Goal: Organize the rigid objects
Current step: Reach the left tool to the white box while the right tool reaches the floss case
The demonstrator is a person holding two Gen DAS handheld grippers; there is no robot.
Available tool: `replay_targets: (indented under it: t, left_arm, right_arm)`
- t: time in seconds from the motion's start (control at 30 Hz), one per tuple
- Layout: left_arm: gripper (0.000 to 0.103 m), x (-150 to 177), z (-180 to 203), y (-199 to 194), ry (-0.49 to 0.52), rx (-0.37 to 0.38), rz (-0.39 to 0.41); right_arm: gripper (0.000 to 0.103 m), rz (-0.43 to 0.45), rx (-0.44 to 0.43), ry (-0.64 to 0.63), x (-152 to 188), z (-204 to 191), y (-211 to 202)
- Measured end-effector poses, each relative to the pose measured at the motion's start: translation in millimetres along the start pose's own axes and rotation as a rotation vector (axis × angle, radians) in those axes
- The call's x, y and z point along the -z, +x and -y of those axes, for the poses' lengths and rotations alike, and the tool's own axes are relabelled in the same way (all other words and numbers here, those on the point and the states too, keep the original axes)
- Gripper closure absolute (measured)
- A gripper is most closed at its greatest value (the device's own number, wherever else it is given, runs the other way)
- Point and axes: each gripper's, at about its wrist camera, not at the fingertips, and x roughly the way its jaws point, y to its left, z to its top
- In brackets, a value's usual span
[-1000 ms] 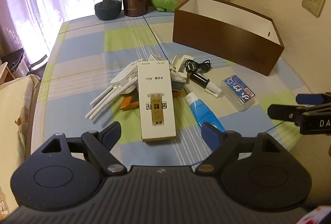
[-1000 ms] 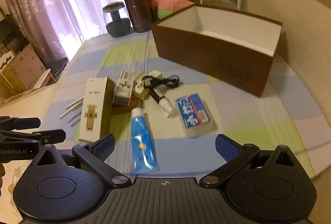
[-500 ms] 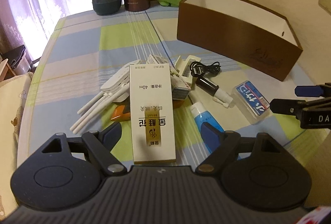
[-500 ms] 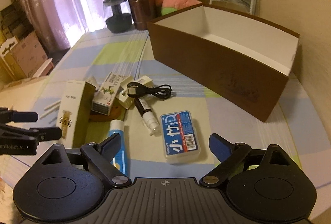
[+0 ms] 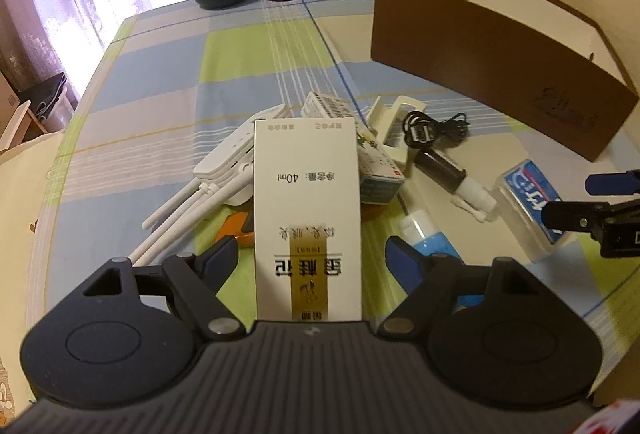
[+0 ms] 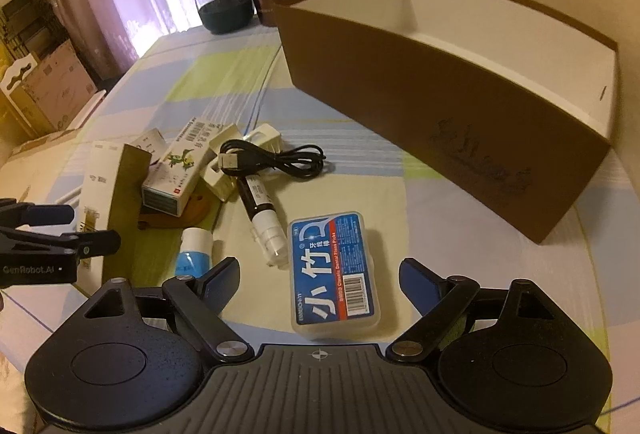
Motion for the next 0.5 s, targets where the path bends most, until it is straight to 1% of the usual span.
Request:
replay_targets:
  t: [0.17,0.23,0.33,0.4,0.5]
  left_arm:
    - [0.038,-4.8,-2.4,9.3,-0.018,0.01,-0.019]
    - [0.039,-6.1,-3.3,11.8,-0.022,0.007,-0.023]
    - [0.047,-7.0,-5.3,14.8,-0.025,0.011,-0.026]
    - [0.048,-7.3,-5.5,15.1,-0.02,0.015,-0.024]
    - [0.048,-7.0,-4.8,14.0,-0.005,0.017,-0.018]
  right_arm:
    - [0.018,-0.015,-0.012,-0.014,-4.4,1.5,11.9]
    - [0.018,-0.024,-0.012,-0.021,-6.1,1.8,16.7]
    - [0.019,-0.034,-0.015,-0.033,-7.9,1.3,21.9]
    - [0.021,-0.043,-0.013,-0.041,-9.0,0.8,26.1]
    - [0.028,-0.063,-0.006,-0.052,-9.8,-0.1,32.4]
